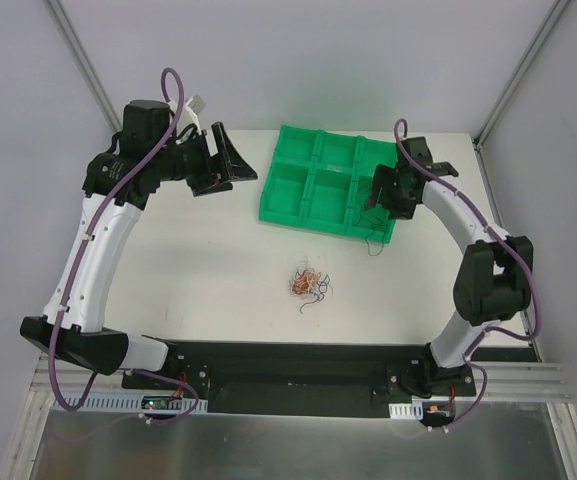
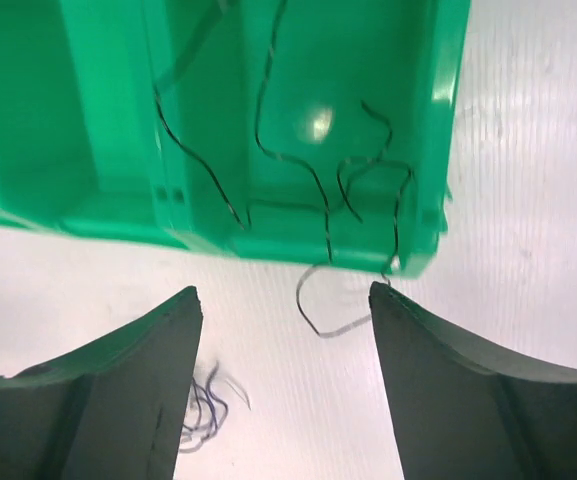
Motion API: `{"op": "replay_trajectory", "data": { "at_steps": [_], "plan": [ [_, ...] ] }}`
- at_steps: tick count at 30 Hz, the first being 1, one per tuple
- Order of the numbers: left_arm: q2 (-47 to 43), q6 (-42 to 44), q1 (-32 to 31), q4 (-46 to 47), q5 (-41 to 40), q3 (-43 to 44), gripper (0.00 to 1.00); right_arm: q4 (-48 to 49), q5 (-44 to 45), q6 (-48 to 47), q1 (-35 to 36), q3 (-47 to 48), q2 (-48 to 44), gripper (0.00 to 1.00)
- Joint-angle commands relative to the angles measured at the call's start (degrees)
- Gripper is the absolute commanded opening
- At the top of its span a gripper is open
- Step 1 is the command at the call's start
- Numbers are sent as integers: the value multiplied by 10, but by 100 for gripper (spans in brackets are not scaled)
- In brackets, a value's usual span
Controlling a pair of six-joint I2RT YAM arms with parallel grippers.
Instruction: Untangle the cables
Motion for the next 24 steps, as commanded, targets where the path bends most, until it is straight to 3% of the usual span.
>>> {"op": "replay_trajectory", "data": {
  "at_steps": [1, 6, 12, 18, 22, 24],
  "plan": [
    [20, -6, -2, 5, 24, 3, 74, 20, -31, -17, 8, -84, -61, 69],
    [21, -7, -8, 4, 32, 7, 73, 86, -29, -52, 49, -163, -77, 68],
    [37, -19, -13, 4, 56, 8, 75, 115, 6, -72, 67, -147, -11, 64],
    [19, -11, -21, 5, 51, -2, 77, 81, 24, -73, 79, -118, 23, 37],
    [9, -3, -21, 4, 38, -15, 77, 75, 62, -74, 84, -124, -9, 3],
    [7, -3, -21, 1, 40, -16, 77, 62, 80, -72, 80, -108, -23, 0]
  ]
}}
